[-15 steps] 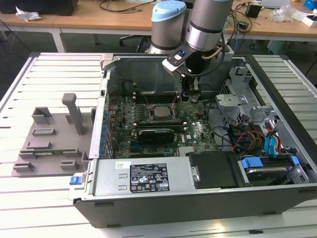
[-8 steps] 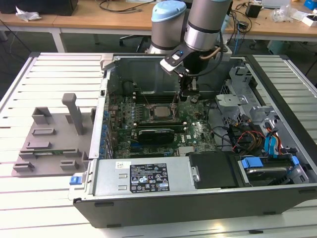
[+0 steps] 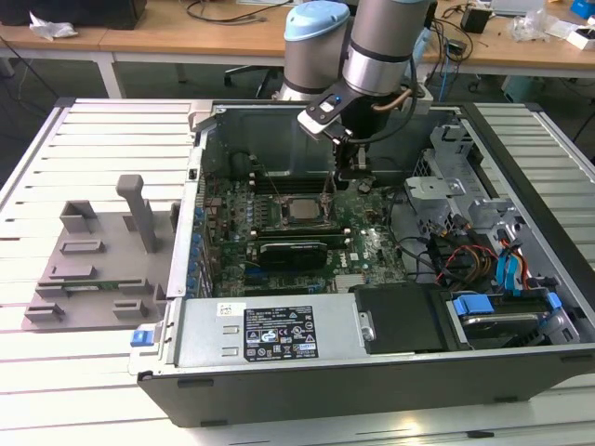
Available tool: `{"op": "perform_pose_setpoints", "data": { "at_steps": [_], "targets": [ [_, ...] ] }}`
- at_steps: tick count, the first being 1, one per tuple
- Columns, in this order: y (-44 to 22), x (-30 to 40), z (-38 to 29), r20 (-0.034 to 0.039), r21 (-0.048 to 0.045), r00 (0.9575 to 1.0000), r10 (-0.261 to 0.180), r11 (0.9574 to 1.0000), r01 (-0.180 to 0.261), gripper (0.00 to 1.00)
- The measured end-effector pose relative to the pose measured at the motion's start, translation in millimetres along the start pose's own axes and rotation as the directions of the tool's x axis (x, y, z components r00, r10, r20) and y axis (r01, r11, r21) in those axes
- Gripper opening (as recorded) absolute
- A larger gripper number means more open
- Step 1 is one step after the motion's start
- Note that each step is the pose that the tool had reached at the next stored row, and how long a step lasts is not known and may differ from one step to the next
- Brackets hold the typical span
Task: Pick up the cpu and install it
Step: 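Close the cpu cover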
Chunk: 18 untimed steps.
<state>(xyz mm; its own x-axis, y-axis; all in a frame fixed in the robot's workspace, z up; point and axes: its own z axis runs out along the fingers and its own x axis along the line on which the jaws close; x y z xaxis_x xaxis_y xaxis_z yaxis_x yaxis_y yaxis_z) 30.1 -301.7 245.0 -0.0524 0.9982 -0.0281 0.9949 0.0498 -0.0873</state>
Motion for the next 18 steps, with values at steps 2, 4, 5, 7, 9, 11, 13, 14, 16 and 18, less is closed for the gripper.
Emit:
{"op": "perform_pose_setpoints", "data": {
  "at_steps": [2,4,5,7,9,11,13,14,16,18],
  "targets": [
    [-1.7,0.1,0.2,0.0001,0.0,1.0,0.0,1.0,0.0,0.11],
    [-3.3,0.2,0.3,0.0,0.0,1.0,0.0,1.0,0.0,0.11],
    [-4.3,0.2,0.4,0.0,0.0,1.0,0.0,1.0,0.0,0.11],
    [-7.1,0.4,0.7,0.0,0.0,1.0,0.0,1.0,0.0,0.11],
    [-9.6,0.5,0.9,0.0,0.0,1.0,0.0,1.0,0.0,0.11],
    [-12.2,0.6,1.1,0.0,0.0,1.0,0.0,1.0,0.0,0.11],
    [-14.9,0.8,1.4,0.0001,0.0,1.0,0.0,1.0,0.0,0.11],
    [-15.9,0.9,1.7,-0.0001,-0.0001,1.0,0.0,1.0,0.0,0.11],
    [-17.3,1.0,2.6,0.0001,0.0,1.0,0.0,1.0,0.0,0.11],
    [-19.2,1.1,4.5,0.0001,0.0,1.0,0.0,1.0,0.0,0.11]
  ]
}}
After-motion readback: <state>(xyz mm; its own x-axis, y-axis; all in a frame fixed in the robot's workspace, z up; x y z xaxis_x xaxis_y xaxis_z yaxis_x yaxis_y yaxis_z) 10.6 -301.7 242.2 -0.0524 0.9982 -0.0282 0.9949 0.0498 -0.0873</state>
